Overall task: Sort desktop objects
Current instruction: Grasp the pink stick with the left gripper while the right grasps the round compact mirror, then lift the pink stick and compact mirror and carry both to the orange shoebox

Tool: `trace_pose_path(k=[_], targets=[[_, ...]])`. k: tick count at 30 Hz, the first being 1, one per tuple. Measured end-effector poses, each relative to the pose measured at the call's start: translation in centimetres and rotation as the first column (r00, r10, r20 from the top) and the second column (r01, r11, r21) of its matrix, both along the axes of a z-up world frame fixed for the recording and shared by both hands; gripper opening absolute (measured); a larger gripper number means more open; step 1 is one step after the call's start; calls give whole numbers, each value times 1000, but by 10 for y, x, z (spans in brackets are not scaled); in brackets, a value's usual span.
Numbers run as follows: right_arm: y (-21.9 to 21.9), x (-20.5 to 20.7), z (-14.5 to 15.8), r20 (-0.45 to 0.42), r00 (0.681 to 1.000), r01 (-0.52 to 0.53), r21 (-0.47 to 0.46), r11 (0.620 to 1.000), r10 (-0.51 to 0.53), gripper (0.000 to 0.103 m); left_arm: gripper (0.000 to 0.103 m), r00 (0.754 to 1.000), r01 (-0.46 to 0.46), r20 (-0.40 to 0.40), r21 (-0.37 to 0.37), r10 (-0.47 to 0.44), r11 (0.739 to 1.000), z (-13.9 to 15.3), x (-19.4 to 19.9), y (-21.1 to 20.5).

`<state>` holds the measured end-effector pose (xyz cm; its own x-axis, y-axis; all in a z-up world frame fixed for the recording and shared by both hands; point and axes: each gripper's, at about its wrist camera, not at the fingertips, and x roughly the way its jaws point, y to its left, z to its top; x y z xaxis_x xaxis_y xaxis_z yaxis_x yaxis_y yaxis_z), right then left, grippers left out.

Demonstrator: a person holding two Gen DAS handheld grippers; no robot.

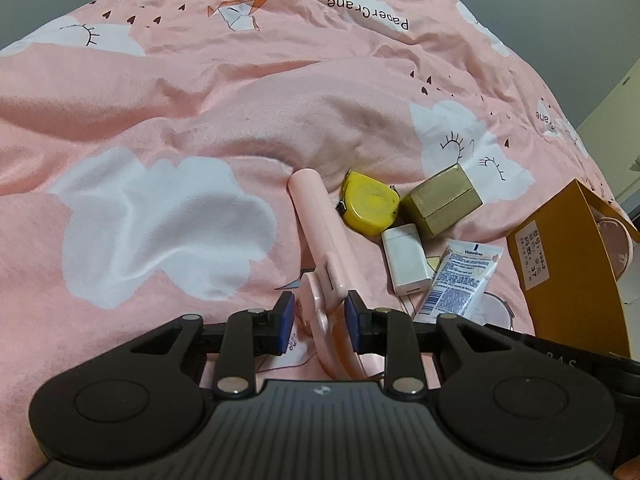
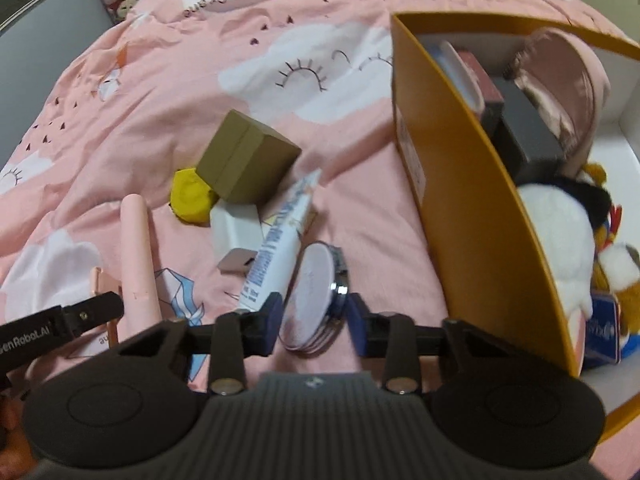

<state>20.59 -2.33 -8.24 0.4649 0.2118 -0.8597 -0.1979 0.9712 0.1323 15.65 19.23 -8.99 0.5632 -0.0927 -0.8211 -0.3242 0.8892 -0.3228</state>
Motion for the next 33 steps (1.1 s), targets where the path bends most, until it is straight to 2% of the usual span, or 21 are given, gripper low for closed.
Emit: trace_pose_path(k=[2,3,5,8,13,16,20,23,26,31,33], targets=[[3,2,-1,15,999,-29,-11,1000,29,21,42,1000,-7,-4,-6,7,1000,-1,1,0],[5,3,-1,20,999,-48,-13,999,48,19,47,1000,-12,-9,-9,12,1000,-2,3,0],[10,7,-4,31,994,-100,-30,995,101,20,51,1000,-19,-17,-28,19,999,-5,5,1],[18,9,-5,43,984,-172,-41,984,174,19,51,1000,-22,-23,-64,21,998,-8,10,1],[20,21,-15,5,977,-212,-72,975,213,21,51,999,-16,-31,-112,13,994,-15,19,-5],[16,23,-17,-8,975,-221,-34,975,220,20,53,999,-18,-43,-130,12,991,-20,26,-10],[24,19,-16,-26,957,-289,37,957,290,16,59,998,-23,-65,-83,17,996,-21,36,-19],[35,11,-16,1,950,-314,-2,950,314,16,60,996,-31,-86,-33,29,999,-21,41,-24],[35,14,-17,0,948,-318,5,948,318,16,64,995,-21,-102,18,23,1000,-21,42,-27],[31,19,-18,-27,945,-324,16,946,325,16,55,996,-37,-78,22,39,999,-10,26,-19],[27,19,-20,-38,946,-322,28,946,323,16,46,996,-48,-72,25,50,999,-4,18,-15]])
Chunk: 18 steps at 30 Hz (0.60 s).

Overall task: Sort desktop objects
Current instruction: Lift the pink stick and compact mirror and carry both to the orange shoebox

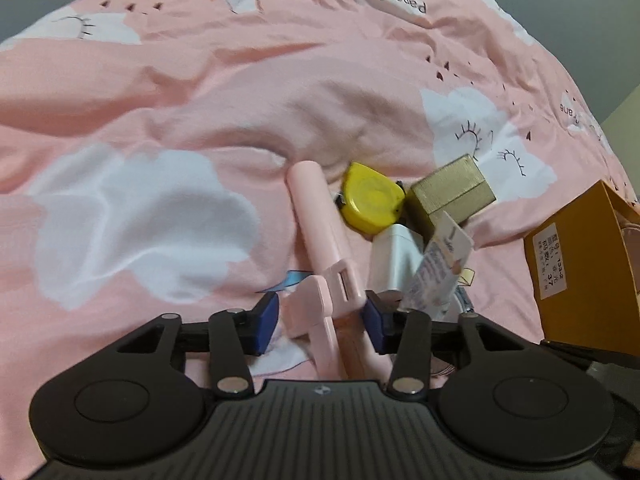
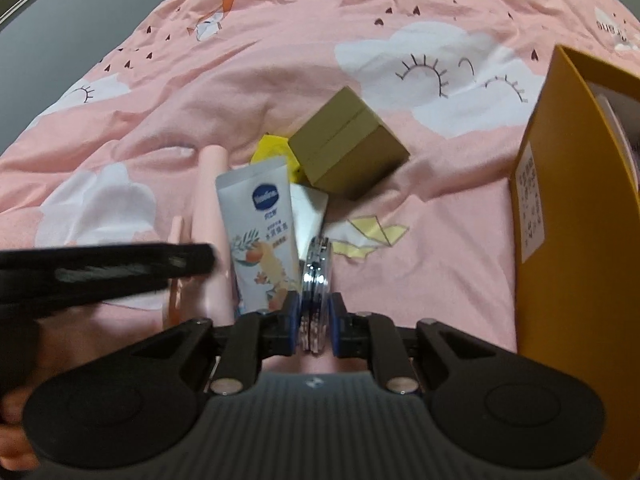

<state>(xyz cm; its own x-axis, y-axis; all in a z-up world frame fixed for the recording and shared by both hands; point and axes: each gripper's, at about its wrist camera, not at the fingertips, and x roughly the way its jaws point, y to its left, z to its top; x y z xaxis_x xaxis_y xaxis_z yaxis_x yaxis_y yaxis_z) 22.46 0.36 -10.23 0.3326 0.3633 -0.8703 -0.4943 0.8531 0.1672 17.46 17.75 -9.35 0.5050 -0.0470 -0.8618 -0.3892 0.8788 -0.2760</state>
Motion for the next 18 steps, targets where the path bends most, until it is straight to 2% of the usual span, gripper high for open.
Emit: trace_pose_path(k=[6,11,15,18], targets=[[-7,3,-1,-33,999,22,42,999,-20,16,21,999,-39,27,-55,41,998,5,-12,12],[-19,5,6,-60,997,53,84,995,-48,14,16,997,-64,38,-56,66,996,7,-17,17],[-26,1,18,-44,998,56,95,994,-52,14,16,997,-58,52,-54,61,997,11,-19,14],[-30,-2,28,-29,999,46,101,994,-43,14,15,996,-58,61,-79,63,995,15,-21,15]])
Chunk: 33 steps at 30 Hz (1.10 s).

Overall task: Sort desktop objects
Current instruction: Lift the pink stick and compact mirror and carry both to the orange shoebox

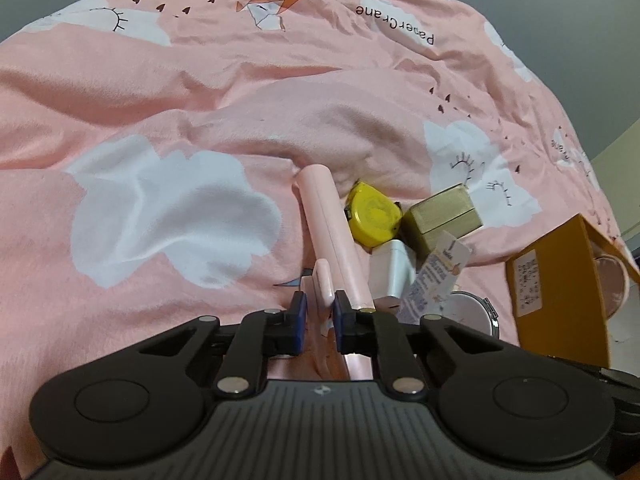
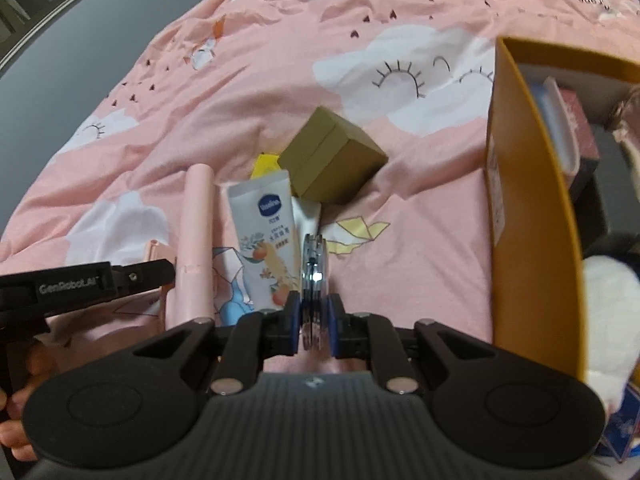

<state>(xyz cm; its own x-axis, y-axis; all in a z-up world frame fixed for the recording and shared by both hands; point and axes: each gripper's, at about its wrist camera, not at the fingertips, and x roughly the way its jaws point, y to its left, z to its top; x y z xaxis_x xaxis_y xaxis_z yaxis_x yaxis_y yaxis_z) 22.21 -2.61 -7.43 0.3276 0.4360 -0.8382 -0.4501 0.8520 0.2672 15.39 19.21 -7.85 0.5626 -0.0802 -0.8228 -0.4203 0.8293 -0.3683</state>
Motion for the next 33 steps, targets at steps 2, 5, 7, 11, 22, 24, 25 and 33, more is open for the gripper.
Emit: trace_pose_path(k=[2,5,7,11,22,24,25,33], targets=[[-4,-3,7,16,1000,-4,1,1000,4,14,15,1000,2,10,-22,-2,1000,4,-2,0],[-13,-6,19,36,999,-7,22,1000,6,14,14,1000,4,30,-62,-2,998,12,-6,-1],[-19,-9,29,49,999,-12,38,999,10,14,14,999,12,40,-92,-8,996,17,-8,-3],[-30,-15,45,76,997,-33,52,998,29,14,14,998,30,53,-125,-23,992,28,-10,-9],[-87,-28,101,166,986,-25,129,991,3,14,14,977,131,185,-142,-103,981,93,-10,-48],[-99,-29,113,193,981,-9,132,991,-17,14,14,968,164,216,-141,-131,976,107,-5,-60],[-106,-29,118,207,978,-1,130,991,-26,14,14,962,182,229,-136,-148,974,113,-3,-66],[-168,-23,136,274,953,120,59,991,-131,14,14,908,347,291,-113,-303,931,141,32,-138]])
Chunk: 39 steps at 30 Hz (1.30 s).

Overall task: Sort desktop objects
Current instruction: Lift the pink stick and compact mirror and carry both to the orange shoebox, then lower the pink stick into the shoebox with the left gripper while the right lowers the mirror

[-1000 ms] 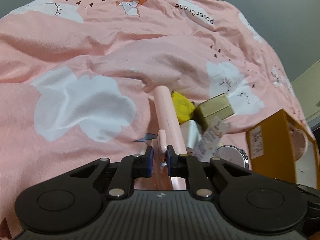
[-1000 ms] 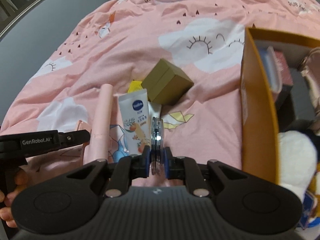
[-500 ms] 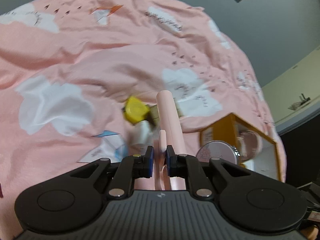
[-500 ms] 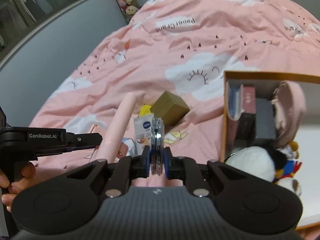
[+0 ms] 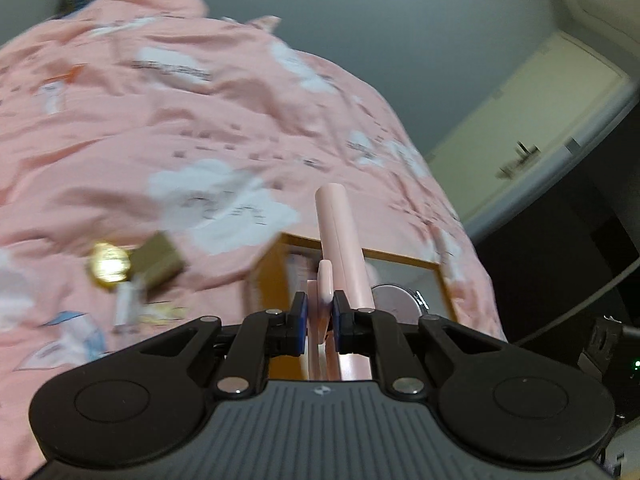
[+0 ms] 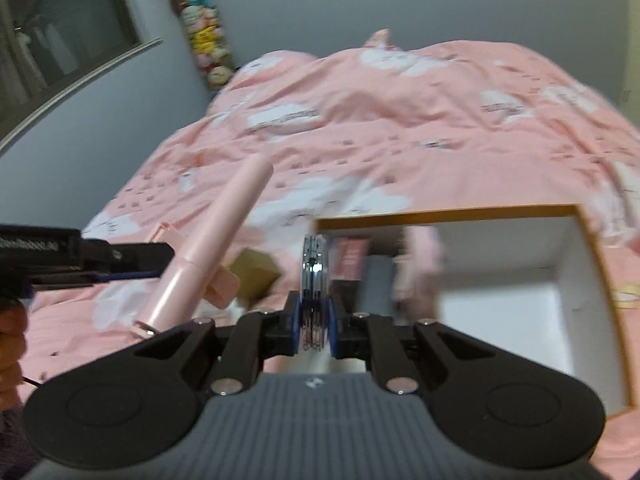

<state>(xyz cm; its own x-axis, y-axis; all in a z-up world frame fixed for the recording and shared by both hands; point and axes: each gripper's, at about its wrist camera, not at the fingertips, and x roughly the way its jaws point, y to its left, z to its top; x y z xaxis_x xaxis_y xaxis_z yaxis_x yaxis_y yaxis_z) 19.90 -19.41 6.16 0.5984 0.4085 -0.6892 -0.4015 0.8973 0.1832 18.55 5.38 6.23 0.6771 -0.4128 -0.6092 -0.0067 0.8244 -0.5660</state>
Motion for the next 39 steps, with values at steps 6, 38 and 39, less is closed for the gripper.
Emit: trace_pose_path(k=[6,38,39], targets=[[-64,9,10,42,990,134,-78,988,-131,14,14,994,98,-35,-27,-99,995,-14,40,-68],[-150,93,-28,-61,981,164,-226,960,-182,14,16,932,226,-293,10,-213,974,-138,127,-250],[-151,93,-27,-59,981,167,-224,960,-185,14,16,931,231,-290,1,-221,973,-139,126,-249]])
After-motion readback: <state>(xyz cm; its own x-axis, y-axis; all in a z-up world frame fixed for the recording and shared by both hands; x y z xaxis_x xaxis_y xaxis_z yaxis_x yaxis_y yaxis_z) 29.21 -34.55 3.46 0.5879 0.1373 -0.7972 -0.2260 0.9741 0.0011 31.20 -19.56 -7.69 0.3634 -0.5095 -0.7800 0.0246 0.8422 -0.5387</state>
